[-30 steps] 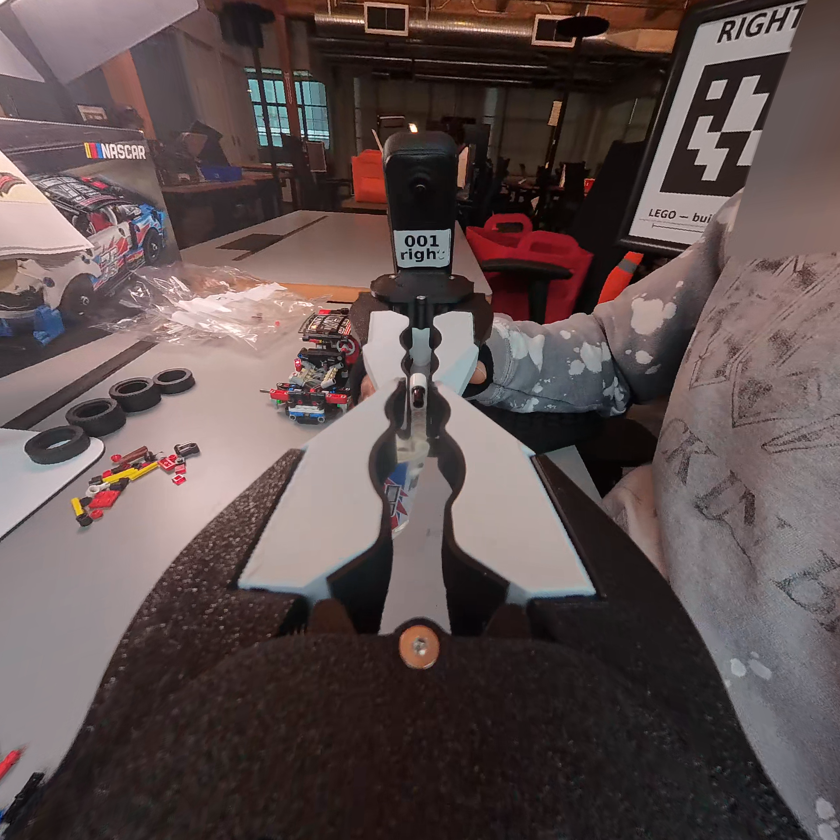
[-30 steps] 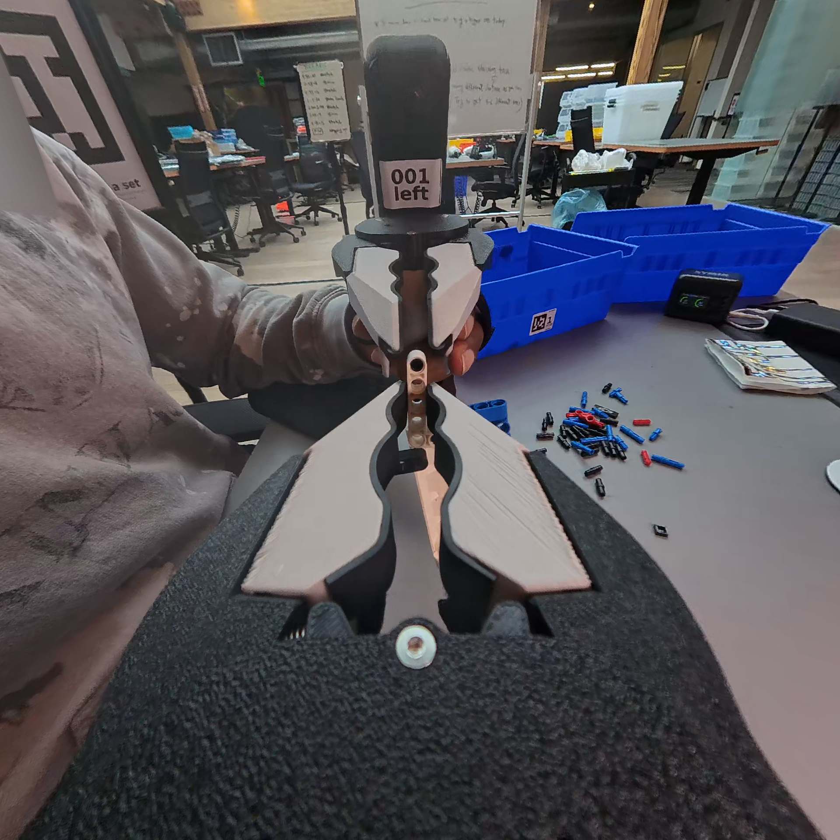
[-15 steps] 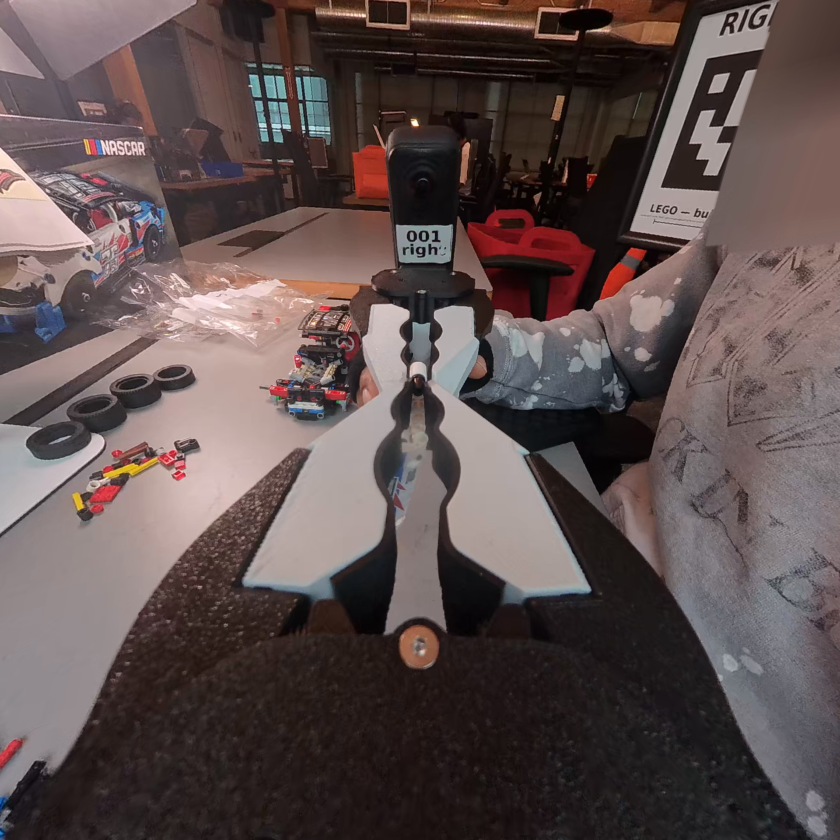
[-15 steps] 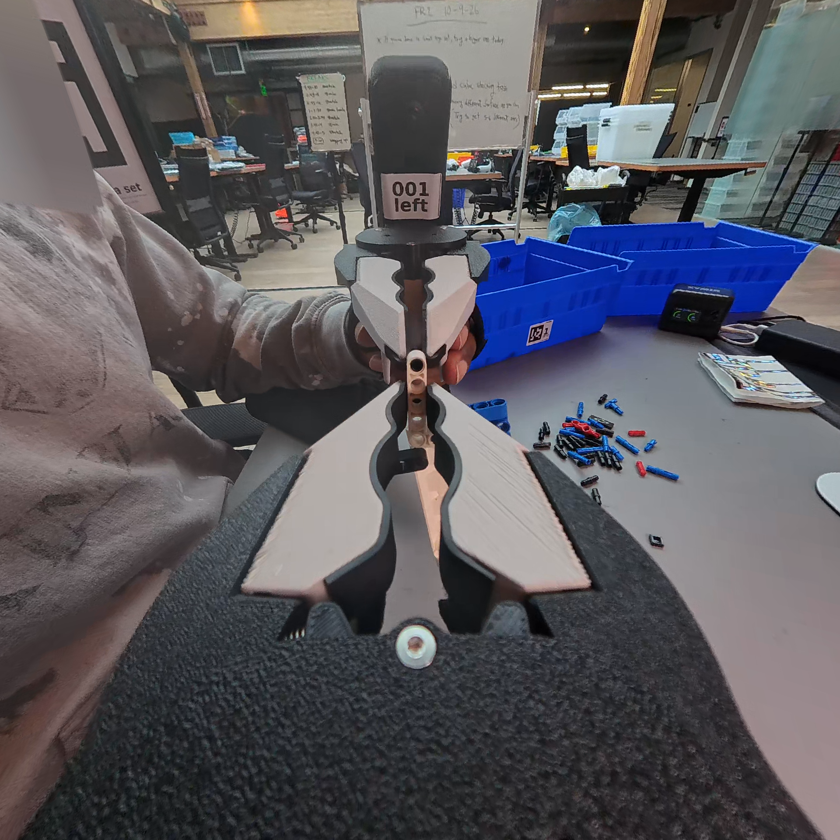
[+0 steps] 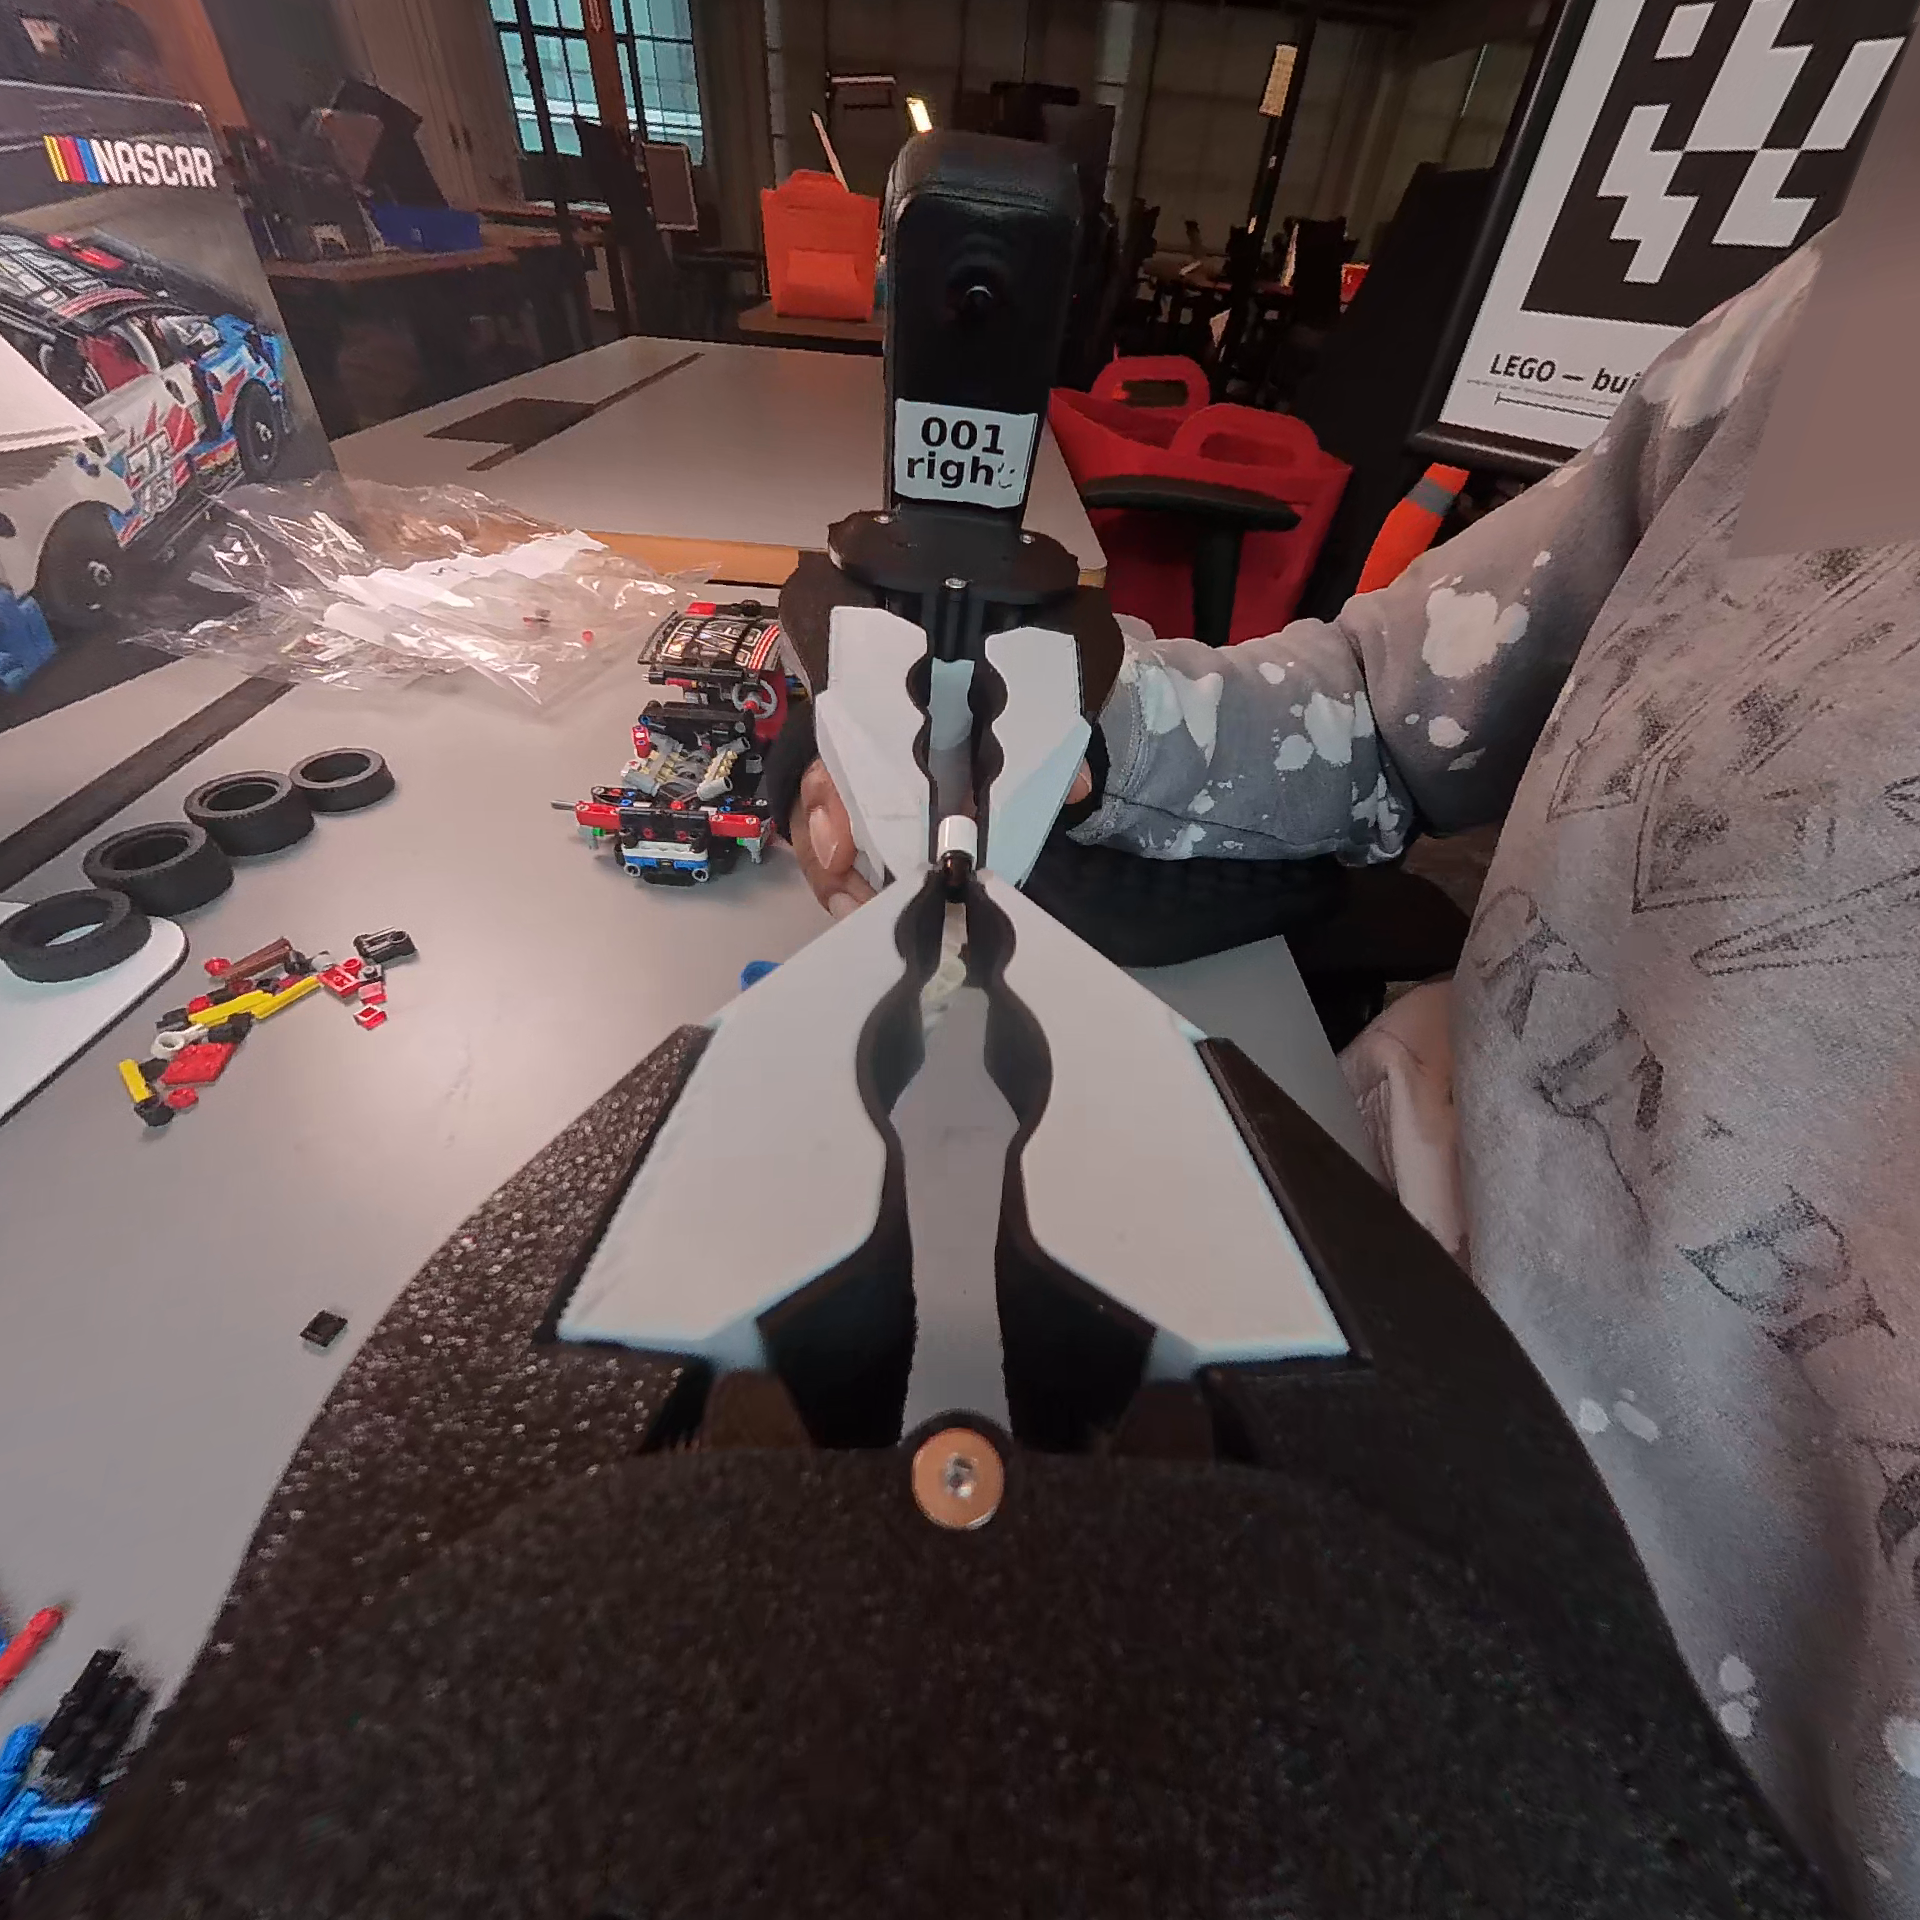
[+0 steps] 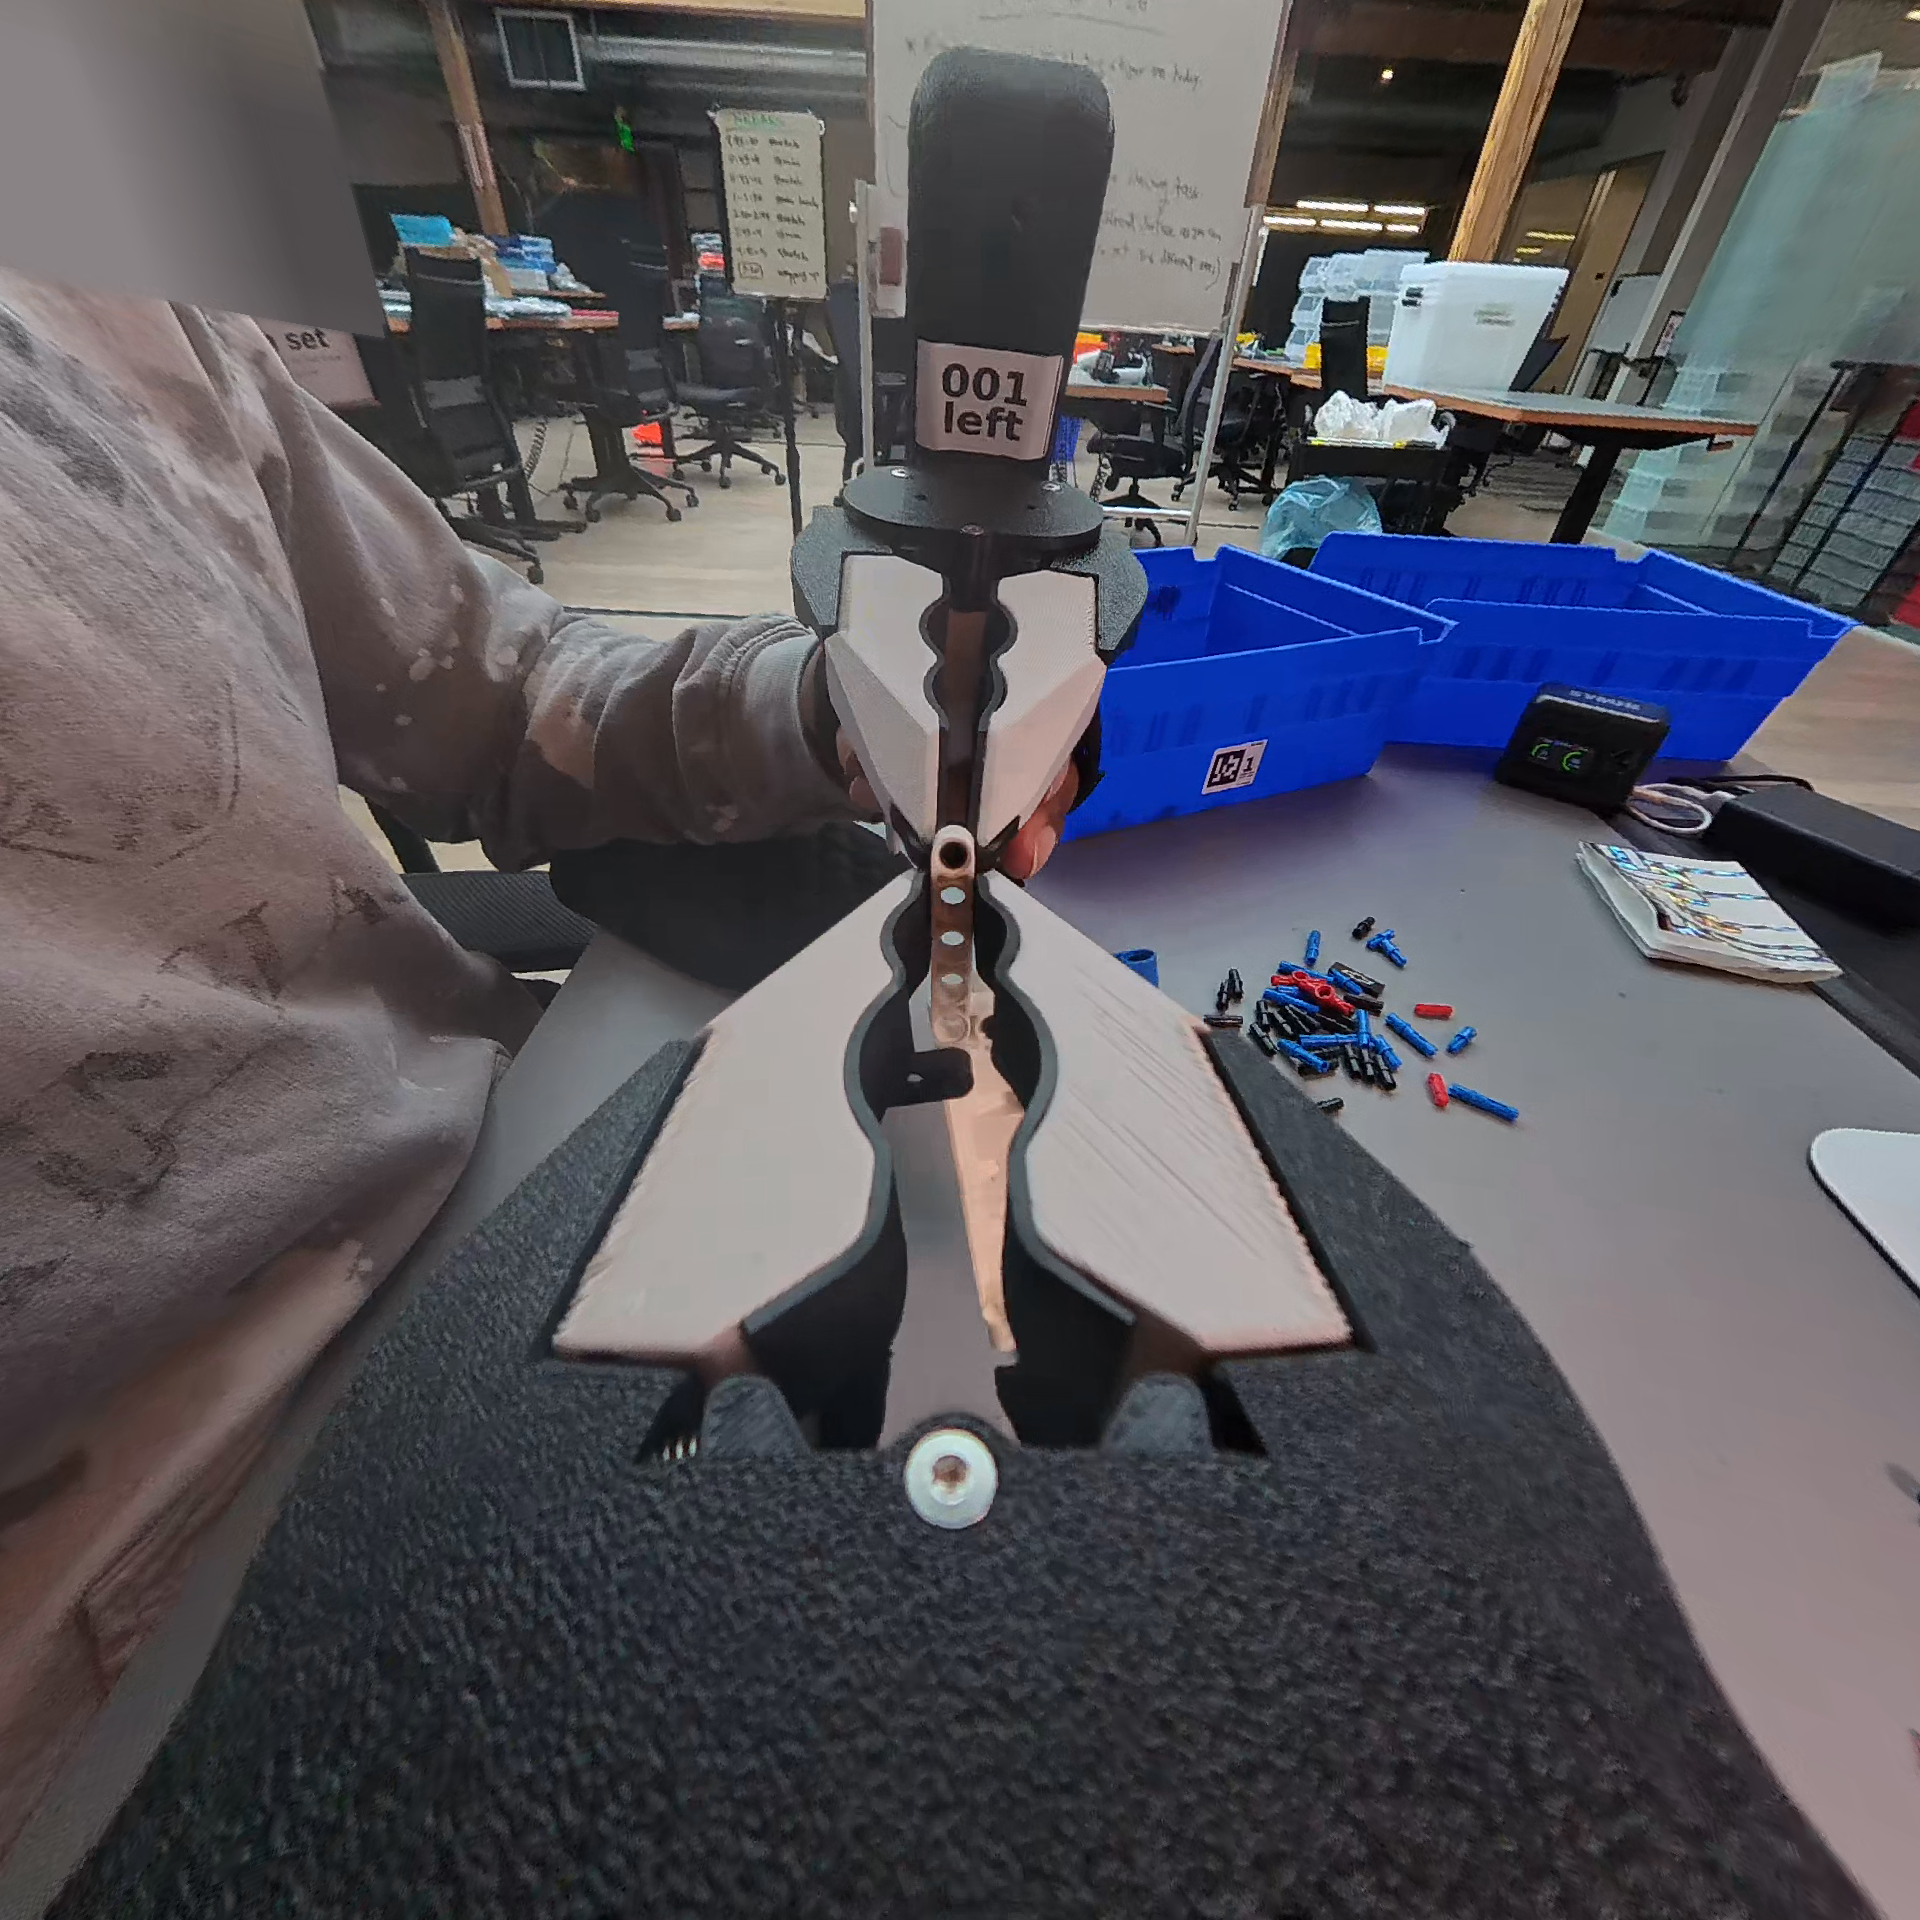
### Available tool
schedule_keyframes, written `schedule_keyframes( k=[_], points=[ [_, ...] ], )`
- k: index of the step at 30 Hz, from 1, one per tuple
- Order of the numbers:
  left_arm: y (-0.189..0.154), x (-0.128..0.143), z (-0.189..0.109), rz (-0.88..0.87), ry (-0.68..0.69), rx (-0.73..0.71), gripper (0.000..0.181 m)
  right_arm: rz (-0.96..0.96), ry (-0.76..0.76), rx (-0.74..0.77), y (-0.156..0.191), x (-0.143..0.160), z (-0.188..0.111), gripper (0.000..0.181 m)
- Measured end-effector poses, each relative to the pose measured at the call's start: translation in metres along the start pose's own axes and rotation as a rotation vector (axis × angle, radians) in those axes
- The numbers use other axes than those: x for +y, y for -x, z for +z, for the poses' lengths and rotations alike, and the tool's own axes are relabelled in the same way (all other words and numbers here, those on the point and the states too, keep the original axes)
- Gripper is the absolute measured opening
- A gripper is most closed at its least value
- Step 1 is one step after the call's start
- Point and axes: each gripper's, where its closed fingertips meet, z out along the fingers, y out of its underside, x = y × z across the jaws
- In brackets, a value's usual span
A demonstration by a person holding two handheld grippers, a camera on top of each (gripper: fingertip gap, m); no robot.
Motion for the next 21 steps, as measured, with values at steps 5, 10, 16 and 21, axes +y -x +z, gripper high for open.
schedule_keyframes(
  k=[5, 10, 16, 21],
  points=[
    [0.038, -0.014, -0.049, -0.011, -0.073, -0.217, 0.000, 0.008, -0.058, 0.081, -0.027, -0.015, -0.040, 0.007],
    [0.119, 0.063, -0.064, -0.062, 0.332, -0.665, 0.003, 0.052, -0.013, 0.125, -0.036, 0.006, -0.022, 0.007],
    [0.162, 0.150, -0.087, -0.180, 0.652, -0.842, 0.003, 0.091, 0.025, 0.156, -0.043, 0.026, -0.019, 0.007],
    [0.154, 0.122, -0.072, -0.198, 0.469, -0.762, 0.024, 0.113, -0.010, 0.148, -0.042, 0.022, -0.018, 0.007]
  ],
)
